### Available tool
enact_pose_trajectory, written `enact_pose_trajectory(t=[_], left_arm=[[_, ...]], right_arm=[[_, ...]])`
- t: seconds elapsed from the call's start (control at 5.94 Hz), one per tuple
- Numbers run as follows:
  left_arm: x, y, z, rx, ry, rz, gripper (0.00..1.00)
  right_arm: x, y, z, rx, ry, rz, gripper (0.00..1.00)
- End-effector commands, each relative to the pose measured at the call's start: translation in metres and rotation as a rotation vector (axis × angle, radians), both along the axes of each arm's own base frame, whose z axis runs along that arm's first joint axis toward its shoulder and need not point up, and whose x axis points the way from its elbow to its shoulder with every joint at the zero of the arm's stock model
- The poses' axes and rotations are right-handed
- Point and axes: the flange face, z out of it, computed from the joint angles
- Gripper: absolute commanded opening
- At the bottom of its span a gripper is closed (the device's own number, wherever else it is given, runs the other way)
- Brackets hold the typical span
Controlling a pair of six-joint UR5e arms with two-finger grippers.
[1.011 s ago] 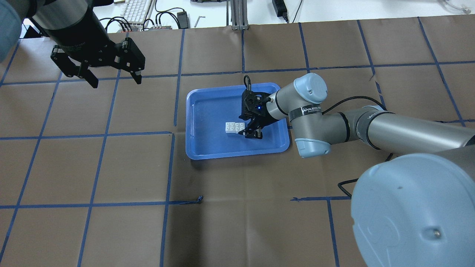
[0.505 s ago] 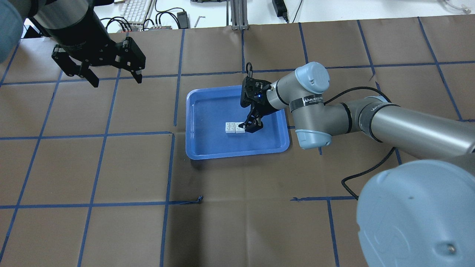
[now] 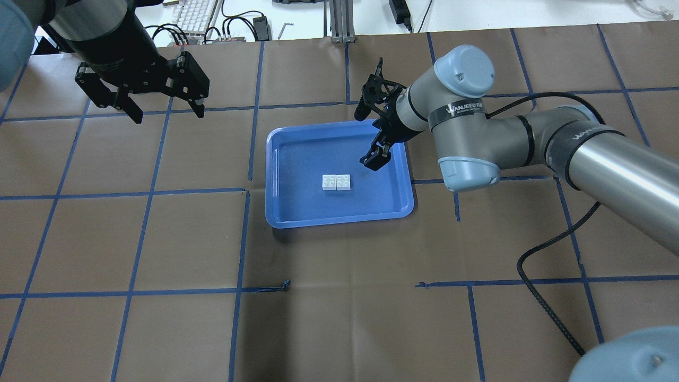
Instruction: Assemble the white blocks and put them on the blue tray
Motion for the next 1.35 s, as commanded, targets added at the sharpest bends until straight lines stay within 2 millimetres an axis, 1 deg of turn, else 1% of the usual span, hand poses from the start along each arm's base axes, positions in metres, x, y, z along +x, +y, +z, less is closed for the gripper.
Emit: enact_pose_trajectory(t=[0.0,0.17,0.34,0.51,0.67,0.84,1.01,1.18], left_arm=[[-0.001,0.0,0.002,-0.004,0.001,-0.001,1.0],[-0.003,-0.001,-0.003,0.005,-0.001,-0.005,1.0],[-0.001,-0.002,0.006,-0.018,0.003,0.001,1.0],[0.0,0.002,0.008,-0.021,0.006,0.002,1.0],[0.003,0.001,0.002,-0.009,-0.003,-0.008,1.0],[0.002,0.003,0.007,-0.018,0.007,-0.004,1.0],[0.002,-0.003,0.008,-0.023,0.007,0.002,1.0],[0.003,-0.005,0.008,-0.023,0.007,0.004,1.0]], right_arm=[[-0.036,-0.01,0.062,0.118,0.141,-0.214,1.0],[-0.07,-0.016,0.087,0.204,0.149,-0.369,1.0],[-0.11,-0.01,0.107,0.311,0.147,-0.549,1.0],[-0.138,0.012,0.14,0.388,0.209,-0.733,1.0],[-0.142,0.026,0.169,0.373,0.243,-0.909,1.0],[-0.134,0.039,0.184,0.396,0.231,-1.027,1.0],[-0.109,0.055,0.195,0.398,0.216,-1.107,1.0],[-0.09,0.06,0.196,0.387,0.218,-1.083,1.0]])
